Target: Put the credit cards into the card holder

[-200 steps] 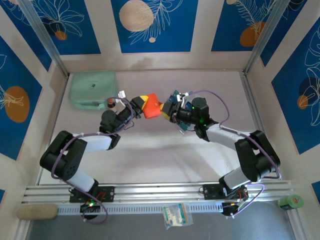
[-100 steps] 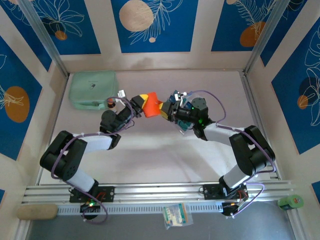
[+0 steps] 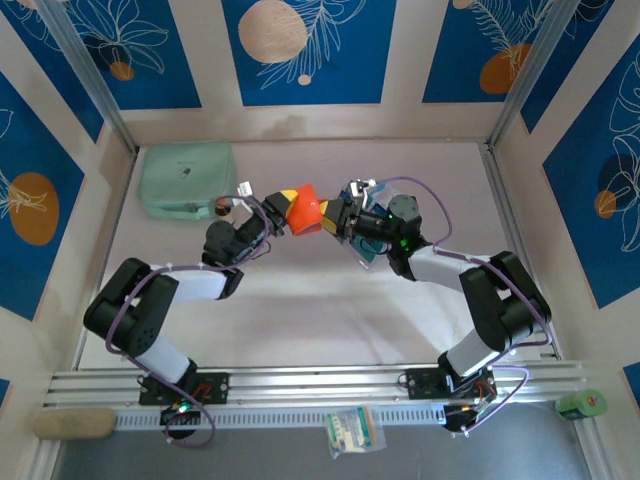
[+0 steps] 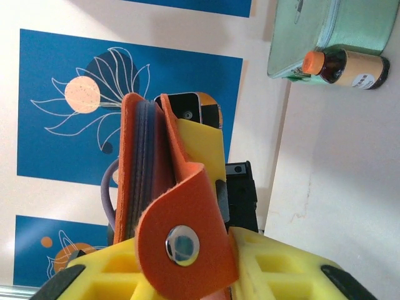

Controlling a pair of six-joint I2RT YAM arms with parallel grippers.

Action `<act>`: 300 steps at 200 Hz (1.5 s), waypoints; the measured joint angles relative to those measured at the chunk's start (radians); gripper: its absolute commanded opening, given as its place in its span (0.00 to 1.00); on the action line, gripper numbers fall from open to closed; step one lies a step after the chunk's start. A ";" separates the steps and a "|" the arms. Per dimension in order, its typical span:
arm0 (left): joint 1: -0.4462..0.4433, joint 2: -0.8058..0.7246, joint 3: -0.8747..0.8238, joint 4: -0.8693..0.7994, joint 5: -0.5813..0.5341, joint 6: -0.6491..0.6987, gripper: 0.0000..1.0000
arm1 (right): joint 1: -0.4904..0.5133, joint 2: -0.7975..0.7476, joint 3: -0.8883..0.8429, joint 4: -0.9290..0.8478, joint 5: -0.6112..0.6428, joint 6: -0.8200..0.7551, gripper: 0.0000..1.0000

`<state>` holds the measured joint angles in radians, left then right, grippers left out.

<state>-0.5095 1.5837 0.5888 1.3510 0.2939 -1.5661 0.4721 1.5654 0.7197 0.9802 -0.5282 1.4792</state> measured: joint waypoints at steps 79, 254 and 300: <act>-0.008 0.010 0.012 -0.013 0.005 0.027 0.38 | -0.001 -0.010 -0.016 -0.005 -0.003 -0.009 0.00; 0.047 -0.385 0.109 -1.227 -0.023 0.819 0.71 | 0.191 0.320 -0.245 0.194 0.204 -0.070 0.00; 0.016 -0.268 0.163 -1.431 -0.077 0.944 0.74 | 0.247 0.437 -0.264 0.333 0.314 -0.074 0.00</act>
<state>-0.4934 1.3155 0.7521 -0.0803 0.2173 -0.6224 0.7189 2.0026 0.4561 1.3132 -0.2138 1.4048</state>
